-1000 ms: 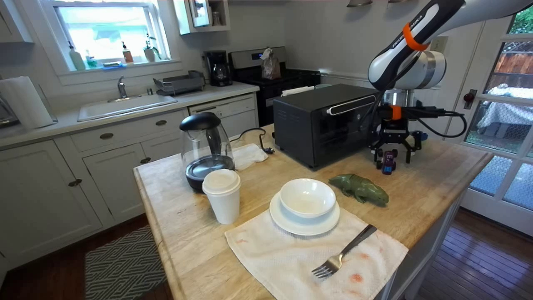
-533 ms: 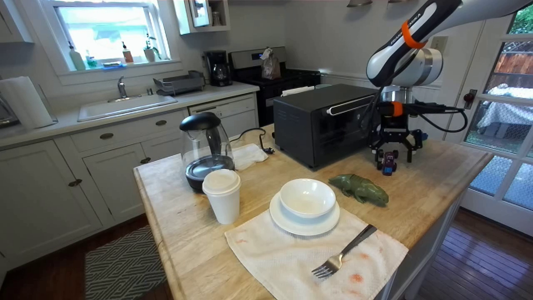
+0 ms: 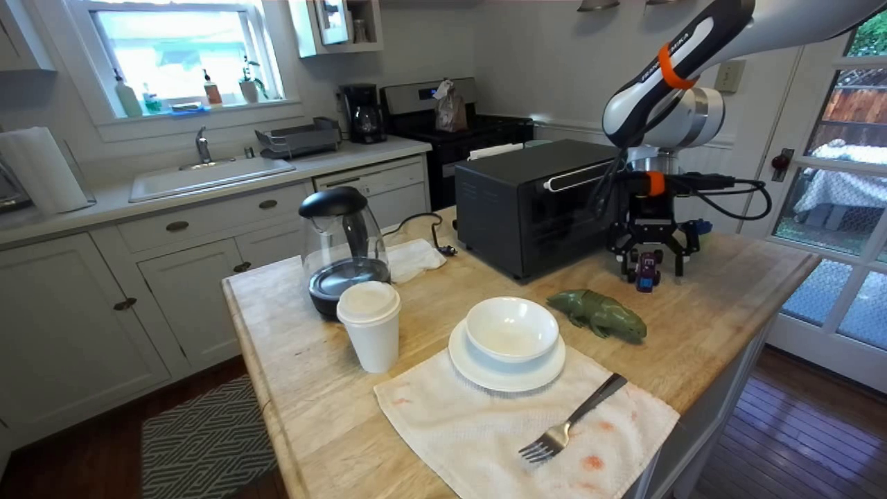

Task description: Turn the toy car upside down

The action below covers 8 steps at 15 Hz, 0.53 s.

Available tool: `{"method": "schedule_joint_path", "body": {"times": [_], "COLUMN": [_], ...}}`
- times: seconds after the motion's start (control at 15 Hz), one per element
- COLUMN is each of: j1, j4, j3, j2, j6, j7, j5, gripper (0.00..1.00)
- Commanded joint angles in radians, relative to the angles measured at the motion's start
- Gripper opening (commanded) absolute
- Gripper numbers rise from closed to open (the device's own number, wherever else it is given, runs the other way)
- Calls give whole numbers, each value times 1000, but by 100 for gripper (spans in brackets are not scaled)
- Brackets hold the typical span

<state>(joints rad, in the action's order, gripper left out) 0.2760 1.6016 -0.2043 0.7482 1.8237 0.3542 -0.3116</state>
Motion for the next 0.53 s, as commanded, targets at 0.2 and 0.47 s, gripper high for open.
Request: {"method": "schedule_joint_path", "body": {"times": [0.2, 0.47], "j1": [35, 28], "j4": [-103, -107], "j3": [18, 9], "j2": [68, 63], "j6": [-107, -115], "j7": [-1, 33], "j5": [-41, -48], "gripper": [68, 40]}}
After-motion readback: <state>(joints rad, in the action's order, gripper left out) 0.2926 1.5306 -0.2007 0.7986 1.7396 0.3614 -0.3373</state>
